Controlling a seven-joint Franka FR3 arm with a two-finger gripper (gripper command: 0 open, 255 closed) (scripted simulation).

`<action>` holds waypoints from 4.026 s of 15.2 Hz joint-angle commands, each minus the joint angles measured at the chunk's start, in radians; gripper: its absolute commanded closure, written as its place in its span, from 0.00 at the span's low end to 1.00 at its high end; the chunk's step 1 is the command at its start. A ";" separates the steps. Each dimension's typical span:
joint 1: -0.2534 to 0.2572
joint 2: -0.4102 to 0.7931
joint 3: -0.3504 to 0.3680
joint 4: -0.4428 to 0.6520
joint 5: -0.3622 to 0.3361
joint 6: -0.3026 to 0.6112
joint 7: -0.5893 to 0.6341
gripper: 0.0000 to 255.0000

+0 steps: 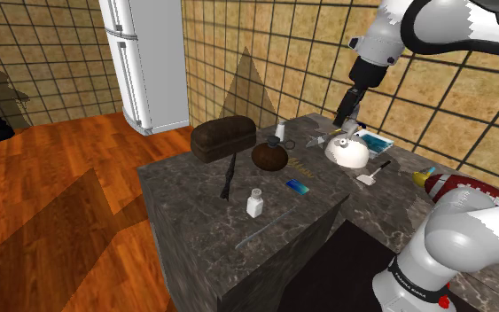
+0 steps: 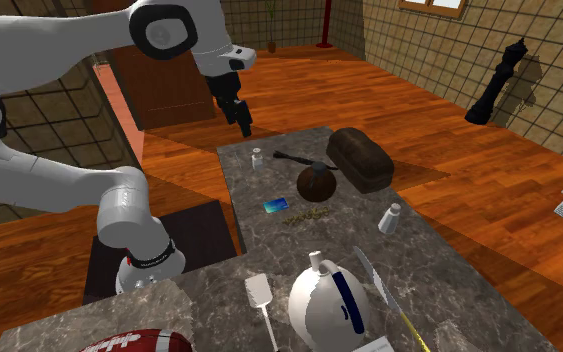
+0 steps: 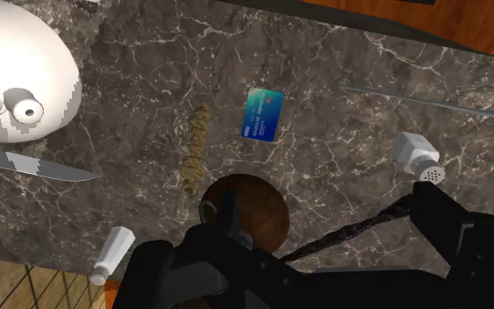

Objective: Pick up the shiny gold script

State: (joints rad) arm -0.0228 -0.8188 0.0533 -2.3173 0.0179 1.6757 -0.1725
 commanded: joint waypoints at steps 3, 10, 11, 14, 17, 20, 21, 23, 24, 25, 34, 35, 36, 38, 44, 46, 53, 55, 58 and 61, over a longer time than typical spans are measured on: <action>-0.009 0.032 -0.012 -0.034 -0.008 0.058 -0.009 0.00; -0.040 0.182 -0.054 -0.119 -0.033 0.263 -0.036 0.00; -0.044 0.208 -0.060 -0.127 -0.036 0.292 -0.040 0.00; -0.057 0.293 -0.078 -0.141 -0.045 0.379 -0.051 0.00; -0.070 0.387 -0.096 -0.145 -0.051 0.464 -0.063 0.00; -0.081 0.488 -0.114 -0.137 -0.055 0.545 -0.075 0.00; -0.084 0.523 -0.120 -0.132 -0.055 0.570 -0.079 0.00; -0.091 0.595 -0.132 -0.118 -0.054 0.620 -0.089 0.00; -0.094 0.632 -0.137 -0.110 -0.053 0.644 -0.094 0.00; -0.097 0.669 -0.143 -0.100 -0.051 0.667 -0.099 0.00; -0.099 0.764 -0.148 -0.131 -0.043 0.790 -0.107 0.00; -0.099 0.764 -0.148 -0.131 -0.043 0.790 -0.107 0.00; -0.099 0.766 -0.148 -0.129 -0.043 0.790 -0.107 1.00; -0.099 0.765 -0.148 -0.130 -0.043 0.790 -0.107 1.00; -0.099 0.766 -0.148 -0.130 -0.043 0.791 -0.107 1.00; -0.099 0.754 -0.148 -0.127 -0.044 0.776 -0.106 1.00; -0.099 0.690 -0.146 -0.090 -0.050 0.675 -0.102 1.00; -0.099 0.674 -0.146 -0.077 -0.051 0.647 -0.102 1.00; -0.099 0.652 -0.145 -0.057 -0.052 0.604 -0.101 1.00; -0.099 0.637 -0.144 -0.041 -0.053 0.574 -0.100 1.00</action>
State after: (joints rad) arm -0.1221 -0.1764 -0.0910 -2.3614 -0.0345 2.2579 -0.2731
